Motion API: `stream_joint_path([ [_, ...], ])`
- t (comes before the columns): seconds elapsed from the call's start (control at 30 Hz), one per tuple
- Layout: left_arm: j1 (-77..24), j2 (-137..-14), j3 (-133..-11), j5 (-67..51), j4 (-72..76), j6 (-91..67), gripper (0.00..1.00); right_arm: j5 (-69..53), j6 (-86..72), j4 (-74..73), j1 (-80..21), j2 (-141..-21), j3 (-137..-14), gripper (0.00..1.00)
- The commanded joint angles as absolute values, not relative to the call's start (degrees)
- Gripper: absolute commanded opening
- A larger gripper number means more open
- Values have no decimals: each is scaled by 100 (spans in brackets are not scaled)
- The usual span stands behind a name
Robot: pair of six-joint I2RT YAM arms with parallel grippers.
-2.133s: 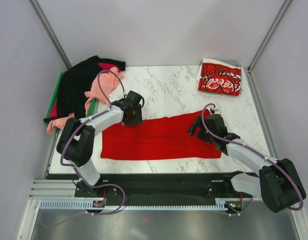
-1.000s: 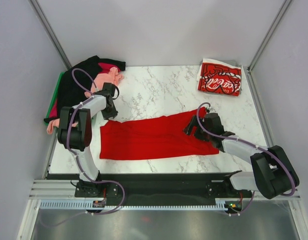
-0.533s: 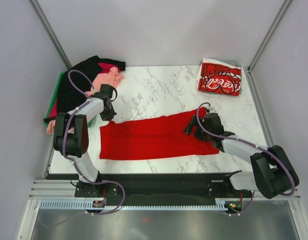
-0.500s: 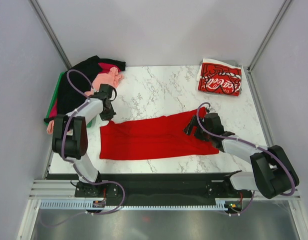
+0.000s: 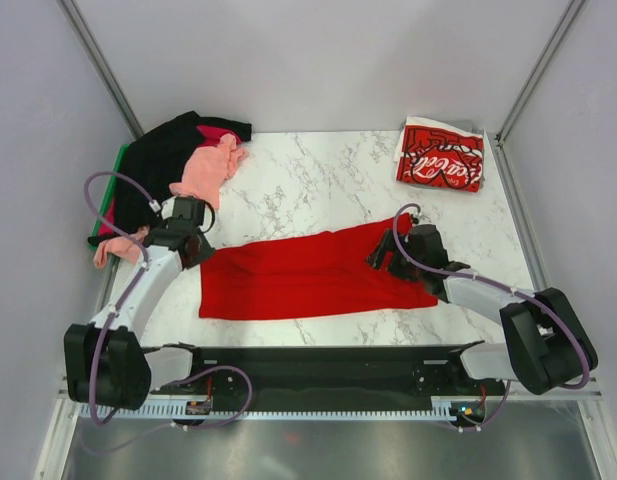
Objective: Fold and stack the t-shirts
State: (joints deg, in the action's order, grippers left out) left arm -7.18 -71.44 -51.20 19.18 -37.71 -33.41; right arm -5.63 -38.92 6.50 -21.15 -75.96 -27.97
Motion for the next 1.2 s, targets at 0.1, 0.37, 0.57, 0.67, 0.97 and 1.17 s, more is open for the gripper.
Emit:
stream_joint_path([
  [0.1, -563, -5811, -4667, 2434, -4465, -4219, 84, -493, -3911, 45, -1873, -7261, -2769, 94],
  [0.37, -1545, -6097, -5325, 2847, -4096, -3349, 82, -360, -3604, -1202, -1855, -6276, -3339, 95],
  [0.57, -2303, -8540, -6959, 2312, -3999, -2954, 80, -185, -3586, -1512, -1855, -6056, -3481, 95],
  [0.67, -2251, -9665, -7584, 2399, -4157, -2804, 74, -176, -3577, -1616, -1855, -6082, -3480, 95],
  [0.97, -2258, -8932, -5900, 1776, -4166, -3727, 61, -53, -3577, -1731, -1855, -5985, -3296, 97],
  [1.17, -2303, -7621, -4922, 1705, -4166, -4184, 63, 167, -3919, -1679, -1863, -6722, -3585, 98],
])
